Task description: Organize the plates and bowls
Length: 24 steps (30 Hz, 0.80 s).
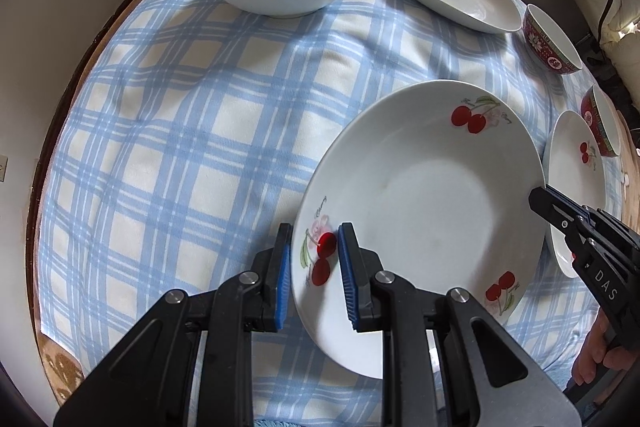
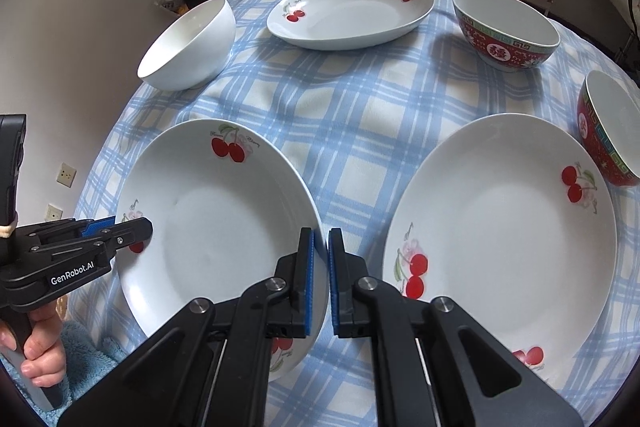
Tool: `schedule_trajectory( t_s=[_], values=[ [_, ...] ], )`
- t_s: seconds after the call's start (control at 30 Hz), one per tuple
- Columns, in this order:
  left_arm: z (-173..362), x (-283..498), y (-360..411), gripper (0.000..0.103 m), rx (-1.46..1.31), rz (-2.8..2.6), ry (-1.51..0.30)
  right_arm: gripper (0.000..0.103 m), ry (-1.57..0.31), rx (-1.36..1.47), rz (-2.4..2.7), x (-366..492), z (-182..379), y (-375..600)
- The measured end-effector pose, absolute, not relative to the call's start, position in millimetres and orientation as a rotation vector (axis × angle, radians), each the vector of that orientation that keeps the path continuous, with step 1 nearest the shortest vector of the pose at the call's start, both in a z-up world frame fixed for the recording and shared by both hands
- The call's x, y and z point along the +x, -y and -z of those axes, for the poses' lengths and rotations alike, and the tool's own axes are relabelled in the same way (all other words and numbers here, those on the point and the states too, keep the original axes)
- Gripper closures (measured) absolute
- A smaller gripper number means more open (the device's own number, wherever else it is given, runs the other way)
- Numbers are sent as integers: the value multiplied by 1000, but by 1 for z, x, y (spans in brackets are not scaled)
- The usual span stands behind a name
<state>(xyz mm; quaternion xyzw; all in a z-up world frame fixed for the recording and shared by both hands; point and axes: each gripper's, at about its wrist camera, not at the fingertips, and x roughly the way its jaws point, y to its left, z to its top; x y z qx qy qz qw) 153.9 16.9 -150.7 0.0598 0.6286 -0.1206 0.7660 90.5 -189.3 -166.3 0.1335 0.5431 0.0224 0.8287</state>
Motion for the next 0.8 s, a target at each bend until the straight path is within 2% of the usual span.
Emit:
schedule_trajectory(
  t_s=[0.8],
  values=[
    [179, 168, -14, 79, 131, 246, -1449, 94, -1201, 250, -58, 97, 179, 188]
  ],
)
